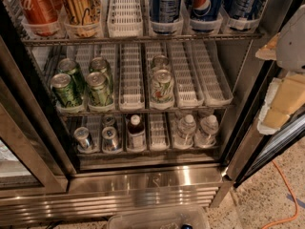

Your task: Pick redbull can from bottom shelf of fridge

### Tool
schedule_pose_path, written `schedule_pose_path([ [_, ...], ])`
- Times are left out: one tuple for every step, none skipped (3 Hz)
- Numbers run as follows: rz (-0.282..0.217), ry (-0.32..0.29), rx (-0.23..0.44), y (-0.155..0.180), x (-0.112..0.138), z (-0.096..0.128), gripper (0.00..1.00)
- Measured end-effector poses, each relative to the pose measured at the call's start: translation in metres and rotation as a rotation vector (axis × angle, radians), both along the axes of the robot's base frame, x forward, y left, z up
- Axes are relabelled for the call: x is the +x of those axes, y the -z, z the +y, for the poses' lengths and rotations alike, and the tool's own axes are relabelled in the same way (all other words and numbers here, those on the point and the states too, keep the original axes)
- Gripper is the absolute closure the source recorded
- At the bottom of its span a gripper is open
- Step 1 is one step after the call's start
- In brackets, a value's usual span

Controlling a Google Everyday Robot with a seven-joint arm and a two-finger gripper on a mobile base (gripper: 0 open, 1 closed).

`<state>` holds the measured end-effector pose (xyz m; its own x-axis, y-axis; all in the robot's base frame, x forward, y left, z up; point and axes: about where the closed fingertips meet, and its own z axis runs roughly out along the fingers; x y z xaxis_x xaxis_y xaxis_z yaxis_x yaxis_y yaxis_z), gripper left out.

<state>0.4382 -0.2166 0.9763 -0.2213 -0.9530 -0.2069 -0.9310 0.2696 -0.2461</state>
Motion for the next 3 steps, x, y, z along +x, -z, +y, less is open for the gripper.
schedule_pose_path([
  [0.000, 0.000, 0.000, 0.000, 0.000, 0.000, 0.00],
  [-0.056, -0.004, -0.016, -0.001, -0.001, 0.002, 0.00],
  [-0.074, -0.015, 0.048, 0.025, 0.005, 0.022, 0.00],
])
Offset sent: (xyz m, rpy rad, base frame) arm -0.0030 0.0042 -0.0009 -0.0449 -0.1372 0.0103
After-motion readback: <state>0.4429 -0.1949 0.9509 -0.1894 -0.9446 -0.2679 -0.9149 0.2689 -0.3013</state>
